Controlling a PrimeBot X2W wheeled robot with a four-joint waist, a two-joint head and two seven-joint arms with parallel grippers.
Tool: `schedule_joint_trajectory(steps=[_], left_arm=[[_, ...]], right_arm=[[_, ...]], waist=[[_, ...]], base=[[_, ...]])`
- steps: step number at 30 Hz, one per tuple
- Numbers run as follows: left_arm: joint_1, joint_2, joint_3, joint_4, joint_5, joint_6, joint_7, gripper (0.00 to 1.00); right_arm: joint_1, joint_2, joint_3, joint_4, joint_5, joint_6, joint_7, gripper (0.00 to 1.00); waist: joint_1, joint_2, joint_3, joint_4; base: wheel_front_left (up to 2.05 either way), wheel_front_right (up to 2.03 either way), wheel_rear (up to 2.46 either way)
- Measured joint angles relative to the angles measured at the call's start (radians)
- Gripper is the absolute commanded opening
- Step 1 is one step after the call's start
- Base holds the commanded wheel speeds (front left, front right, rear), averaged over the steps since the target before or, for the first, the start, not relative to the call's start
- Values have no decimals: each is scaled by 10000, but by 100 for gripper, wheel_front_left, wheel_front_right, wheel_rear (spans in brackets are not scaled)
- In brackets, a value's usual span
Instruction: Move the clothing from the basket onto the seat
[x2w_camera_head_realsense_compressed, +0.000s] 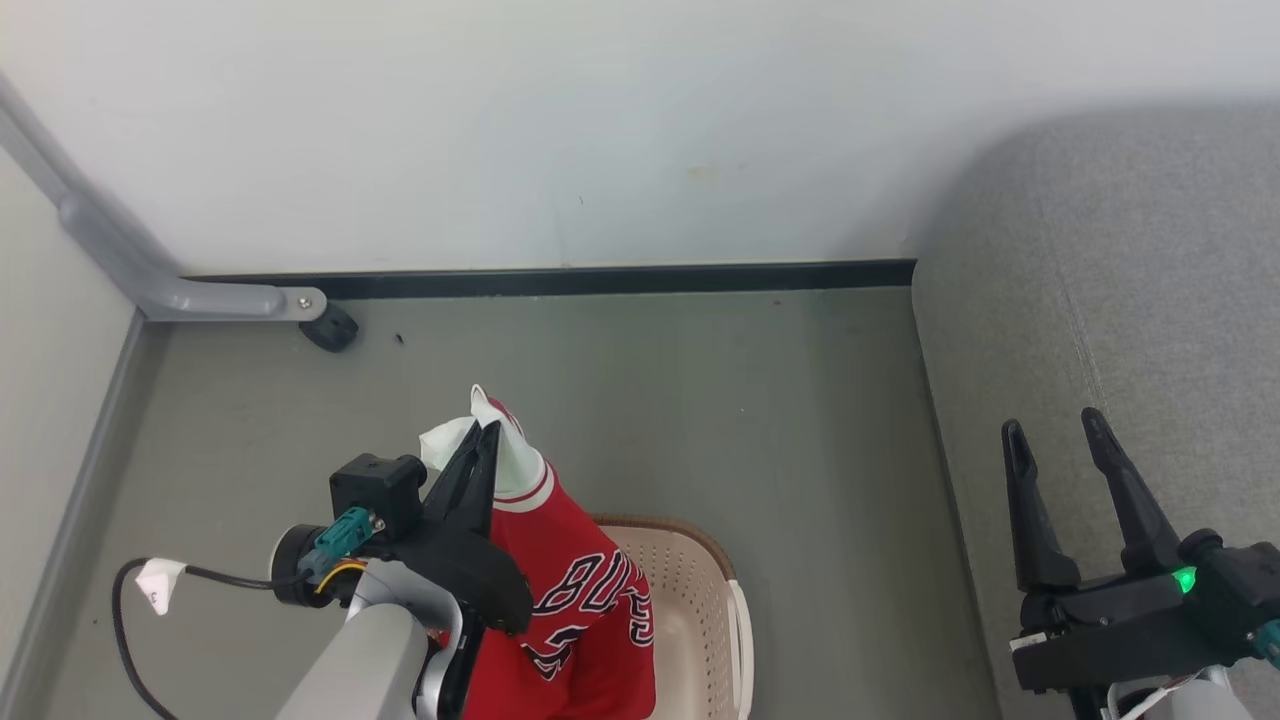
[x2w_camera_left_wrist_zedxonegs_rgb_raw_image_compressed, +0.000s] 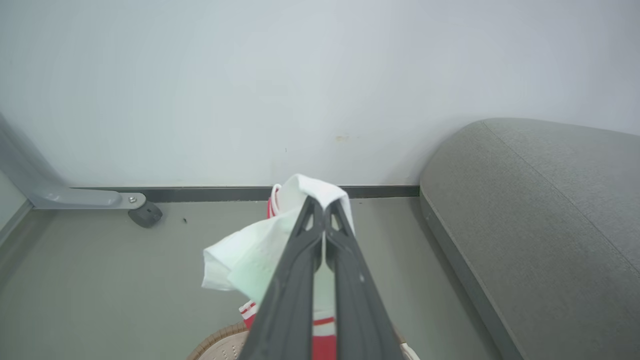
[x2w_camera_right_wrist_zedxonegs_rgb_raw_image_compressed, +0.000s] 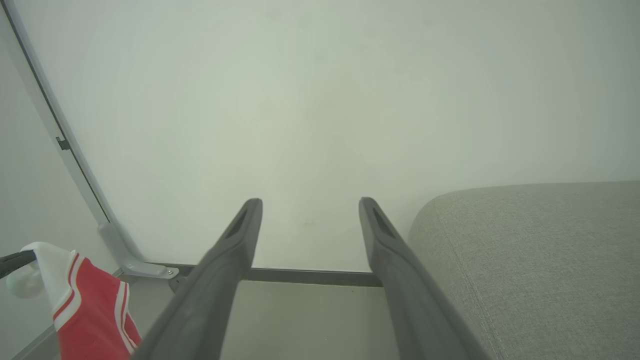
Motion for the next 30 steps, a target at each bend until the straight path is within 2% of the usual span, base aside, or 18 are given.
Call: schedule_joint_trajectory(steps=[4,12,21,30], left_arm=[[244,12,-46,-928,167,-15,-2,0],[337,8,-554,-2410,583,-364,-4,0],[738,6,-1306,-3116,719,-539,25,0],[812,-19,-1699,-3507,711,-629,502,0]], right_arm=[[310,35,61,-4,0,0,0,100],[834,322,414,-63,0,0,4,100],[1278,487,752,-311,0,2,94,100],[1546,675,1354,-593,2,167,261,100]], waist=[[0,0,-434,106],[0,0,-1074,145],[1,1,-1430,-64],[1,1,-1661,-115]], base=[[0,0,0],[0,0,0],[0,0,0],[0,0,0]])
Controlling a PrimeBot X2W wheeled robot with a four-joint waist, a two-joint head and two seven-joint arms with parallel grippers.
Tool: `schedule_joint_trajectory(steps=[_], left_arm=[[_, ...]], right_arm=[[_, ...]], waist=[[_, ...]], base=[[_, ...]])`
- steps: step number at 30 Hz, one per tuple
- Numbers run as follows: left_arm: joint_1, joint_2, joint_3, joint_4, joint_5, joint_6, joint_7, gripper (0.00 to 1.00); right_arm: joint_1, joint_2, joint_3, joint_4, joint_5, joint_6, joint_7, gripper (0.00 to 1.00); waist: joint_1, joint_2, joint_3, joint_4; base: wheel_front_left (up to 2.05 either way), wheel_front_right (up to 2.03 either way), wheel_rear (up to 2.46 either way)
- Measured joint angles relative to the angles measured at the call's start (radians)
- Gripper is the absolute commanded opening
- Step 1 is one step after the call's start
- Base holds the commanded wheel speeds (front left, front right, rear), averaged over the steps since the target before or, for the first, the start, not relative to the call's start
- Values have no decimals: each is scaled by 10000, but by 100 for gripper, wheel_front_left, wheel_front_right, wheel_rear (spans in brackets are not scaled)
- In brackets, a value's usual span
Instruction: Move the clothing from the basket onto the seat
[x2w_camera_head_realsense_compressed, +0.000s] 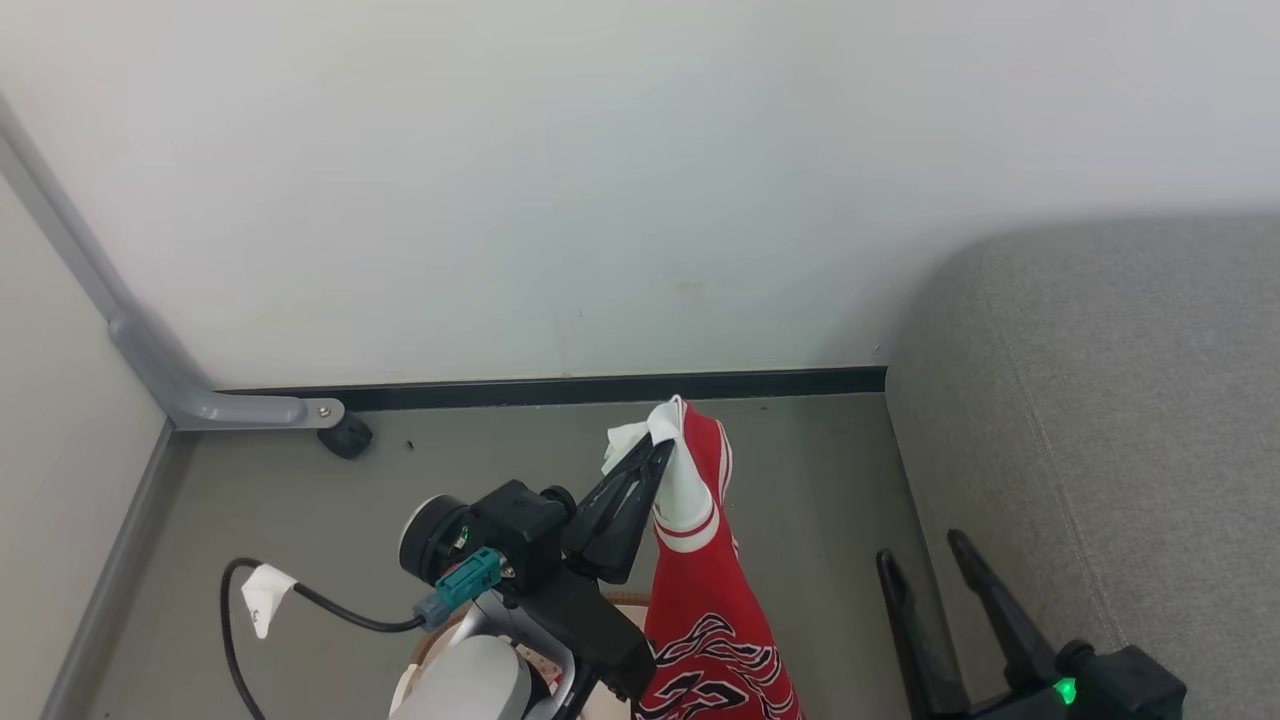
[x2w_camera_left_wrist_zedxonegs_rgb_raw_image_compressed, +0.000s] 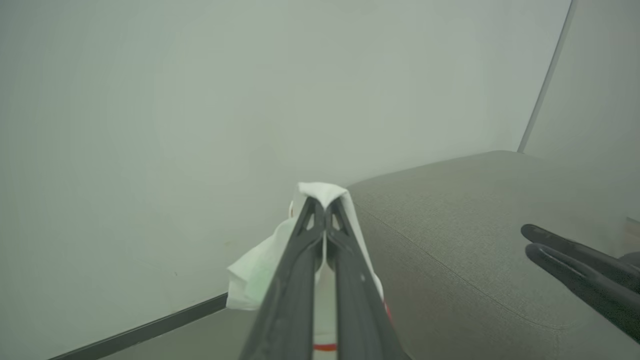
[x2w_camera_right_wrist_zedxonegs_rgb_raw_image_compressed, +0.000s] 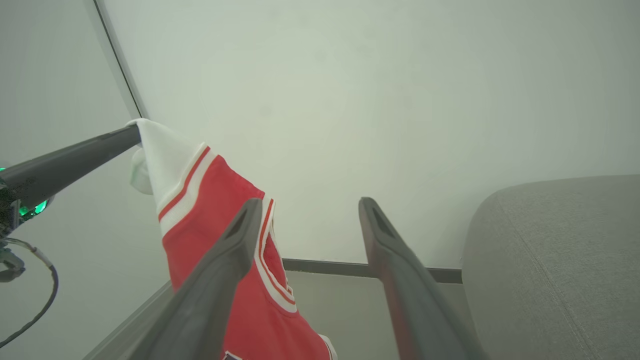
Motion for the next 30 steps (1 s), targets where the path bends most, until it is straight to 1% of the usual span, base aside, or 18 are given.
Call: schedule_joint_trajectory(steps=[3,6,8,11,14,27,28,29,30], left_arm=[[65,0,-90,-50,-2,-2,88,0],[88,-6,-226,-102,-13,-81,215,0],[89,-8,-286,-161,-15,-81,309,0],[96,-8,-418,-259,-63,-84,435,0],[151,-19,-487,-428,-96,-84,543,0],[151,-36,-869,-685,-284,-163,1022,0],[152,-38,-869,-702,-313,-163,1064,0],[154,-38,-865,-715,-351,-163,1104,0],[155,-33,-863,-729,-403,-163,1110,0]], right_arm=[[102,31,236,12,0,13,46,100],[103,100,621,50,0,102,188,100],[99,184,863,163,0,180,265,100],[32,286,1202,447,0,209,426,100],[-297,376,1570,863,0,272,619,100],[-2046,631,2128,2953,144,351,897,100],[-2158,633,2165,3103,188,351,899,85],[-2277,633,2232,3269,219,351,920,13],[-2363,644,2284,3375,222,353,943,0]], waist=[[0,0,-42,36],[0,0,-112,115],[0,0,-159,180],[0,1,-210,291],[0,2,-232,386],[1,1,-185,825],[1,1,-174,858],[1,1,-162,880],[1,2,-150,895]], base=[[0,0,0],[0,0,0],[0,0,0],[0,0,0],[0,0,0],[0,0,0],[0,0,0],[0,0,0],[0,0,0]])
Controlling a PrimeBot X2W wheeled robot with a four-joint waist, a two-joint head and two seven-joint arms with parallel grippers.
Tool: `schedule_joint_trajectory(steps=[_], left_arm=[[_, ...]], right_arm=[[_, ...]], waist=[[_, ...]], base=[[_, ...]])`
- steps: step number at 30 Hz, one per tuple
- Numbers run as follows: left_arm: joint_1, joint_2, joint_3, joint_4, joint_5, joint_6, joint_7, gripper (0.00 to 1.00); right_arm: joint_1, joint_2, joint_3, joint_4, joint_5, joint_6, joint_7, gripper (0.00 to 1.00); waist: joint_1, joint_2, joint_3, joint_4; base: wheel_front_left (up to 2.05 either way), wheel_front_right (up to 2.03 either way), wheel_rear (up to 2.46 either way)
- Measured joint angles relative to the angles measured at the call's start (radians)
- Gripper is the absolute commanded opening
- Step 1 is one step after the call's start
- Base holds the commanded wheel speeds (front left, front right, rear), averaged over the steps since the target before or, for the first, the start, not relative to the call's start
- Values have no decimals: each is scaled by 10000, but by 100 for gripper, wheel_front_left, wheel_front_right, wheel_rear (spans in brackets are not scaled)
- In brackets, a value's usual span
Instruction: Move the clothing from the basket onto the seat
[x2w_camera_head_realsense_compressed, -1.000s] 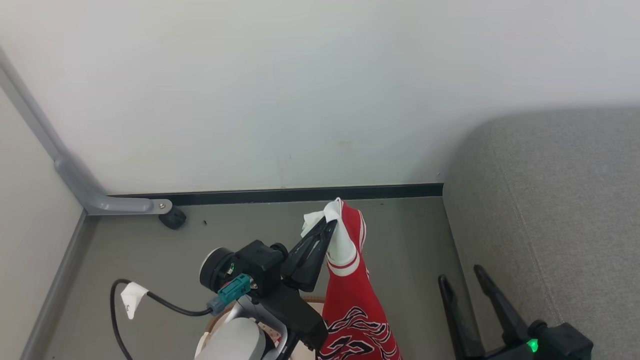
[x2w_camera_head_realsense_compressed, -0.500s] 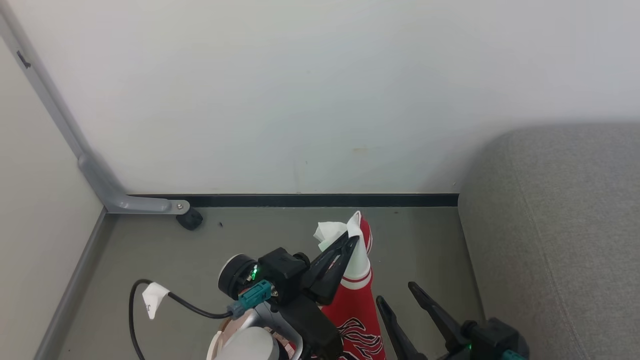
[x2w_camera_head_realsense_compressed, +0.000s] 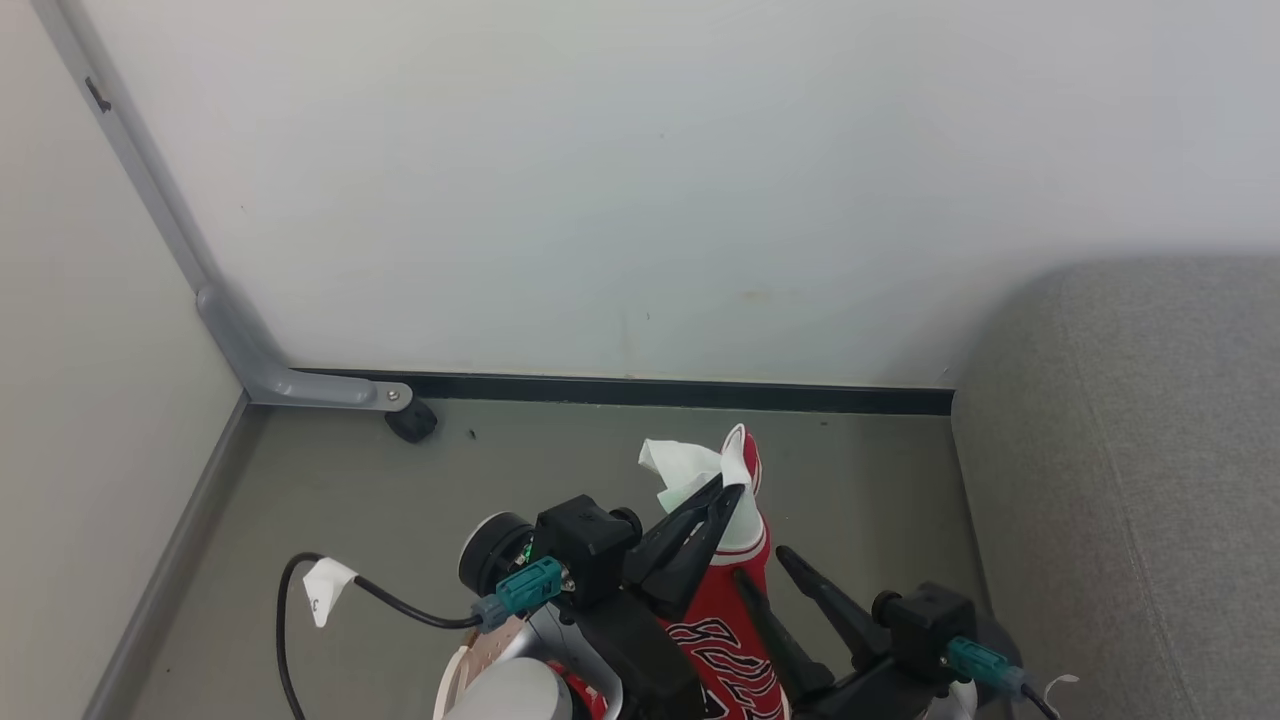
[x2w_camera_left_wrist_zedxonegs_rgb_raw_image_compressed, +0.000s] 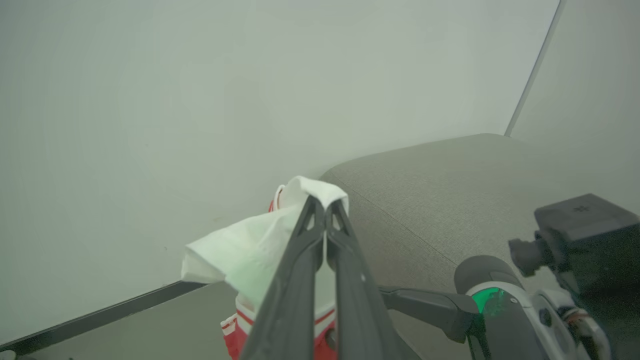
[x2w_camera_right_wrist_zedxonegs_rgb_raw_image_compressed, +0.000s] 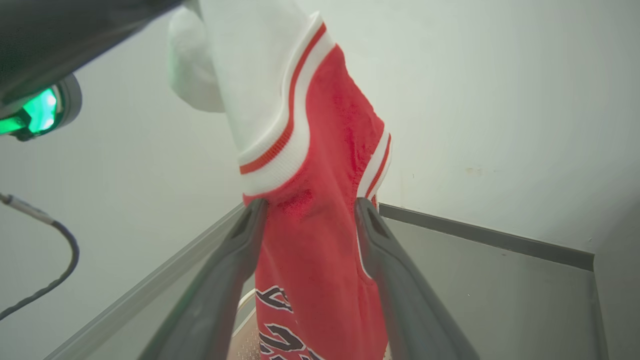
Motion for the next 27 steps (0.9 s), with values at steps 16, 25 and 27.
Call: schedule_joint_trajectory(steps=[16,25,27], left_arm=[[2,-15,104,-242,-320,150,184,0],[236,71,171,-389,-309,370,205,100],[407,151,180,-522,-247,472,201,100]], right_arm=[[-671,27,159,863,612,54,-420,0],[-1105,13,-303,978,779,56,-694,0],[-1244,-10,-445,991,788,54,-698,0]], waist=[[0,0,193,103],[0,0,195,29],[-1,0,208,-11]], base=[[0,0,0],[0,0,0],[0,0,0]])
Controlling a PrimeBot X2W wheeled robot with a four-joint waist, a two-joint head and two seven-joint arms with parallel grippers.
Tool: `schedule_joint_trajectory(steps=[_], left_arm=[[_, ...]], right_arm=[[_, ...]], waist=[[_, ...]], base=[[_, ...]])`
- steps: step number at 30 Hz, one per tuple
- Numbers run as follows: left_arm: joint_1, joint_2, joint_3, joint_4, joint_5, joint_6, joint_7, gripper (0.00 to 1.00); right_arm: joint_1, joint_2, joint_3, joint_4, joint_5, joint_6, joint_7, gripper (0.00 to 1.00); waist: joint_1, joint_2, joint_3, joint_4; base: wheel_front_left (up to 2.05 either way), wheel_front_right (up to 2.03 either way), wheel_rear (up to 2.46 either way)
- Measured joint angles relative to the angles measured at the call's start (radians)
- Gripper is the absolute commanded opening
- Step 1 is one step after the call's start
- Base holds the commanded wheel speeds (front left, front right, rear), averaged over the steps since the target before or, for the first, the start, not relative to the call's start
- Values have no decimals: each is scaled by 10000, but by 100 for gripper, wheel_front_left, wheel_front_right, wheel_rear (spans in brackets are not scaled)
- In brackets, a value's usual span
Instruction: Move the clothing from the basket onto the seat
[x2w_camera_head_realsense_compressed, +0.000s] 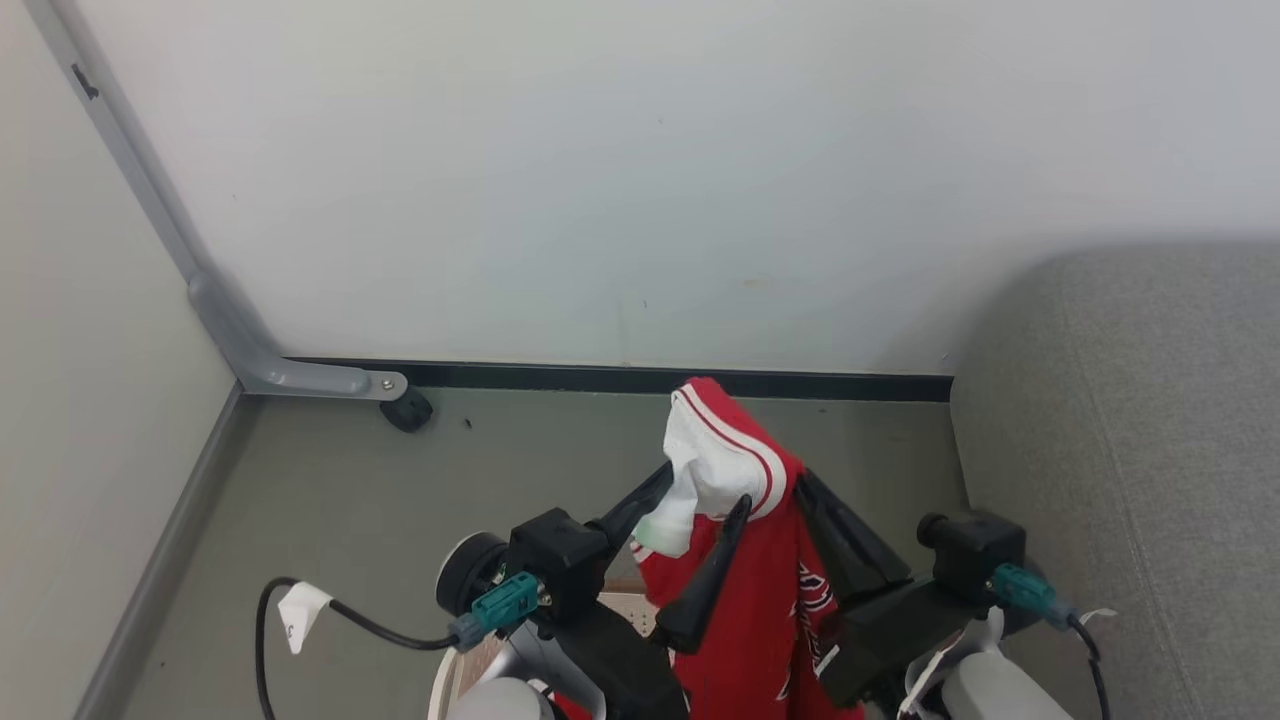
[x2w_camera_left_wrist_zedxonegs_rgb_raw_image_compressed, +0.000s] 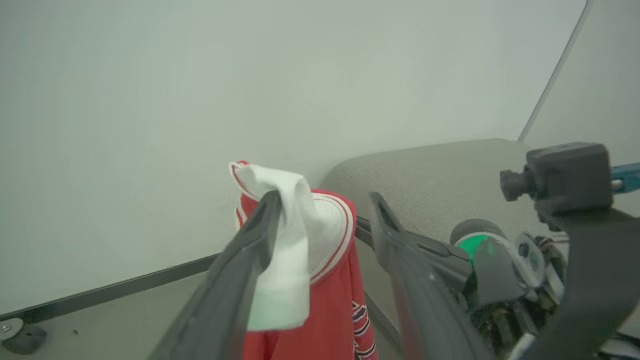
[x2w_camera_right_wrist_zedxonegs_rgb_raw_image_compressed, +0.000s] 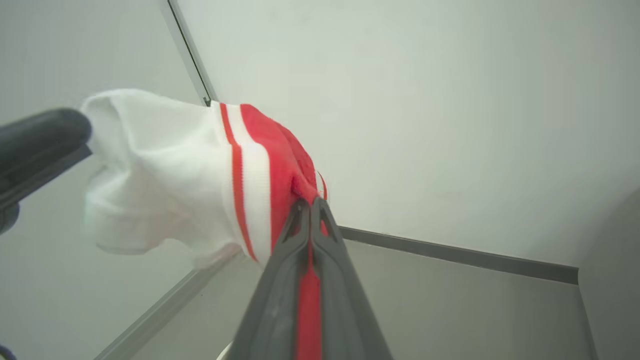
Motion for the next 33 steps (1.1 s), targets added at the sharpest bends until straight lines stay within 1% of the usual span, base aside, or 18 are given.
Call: schedule_joint_trajectory(steps=[7,9,14,15,20,25,33], left_arm=[[337,326,-25,-267,249,234,-146,100],[499,387,-140,-351,430,240,-148,100],[842,539,-382,-541,593,261,-219,100],[920,554,-408,-593,644,326,-221,100],[1149,633,-560,-857,784,341,-222,100],[1172,817,-663,-1099,1062,422,-222,100],[1169,890,-784,-1384,1260,512,-211,100]], right_arm=[[-532,-184,-579,36,86,-61,-167,0],[-639,-272,-754,44,117,-77,-199,0],[-807,-508,-1156,69,295,-244,-245,0],[-850,-539,-1225,56,320,-245,-251,0],[-893,-794,-1592,-58,345,-357,-330,0],[-1080,-1012,-1927,-128,362,-464,-334,0],[-1106,-1200,-2403,-334,458,-639,-345,0]], waist=[[0,0,103,-243],[0,0,129,-327],[1,0,217,-560],[1,0,236,-614],[1,0,384,-900],[0,-1,602,-1228],[-1,0,985,-1762]], base=[[0,0,0],[0,0,0],[0,0,0],[0,0,0],[0,0,0],[0,0,0],[0,0,0]])
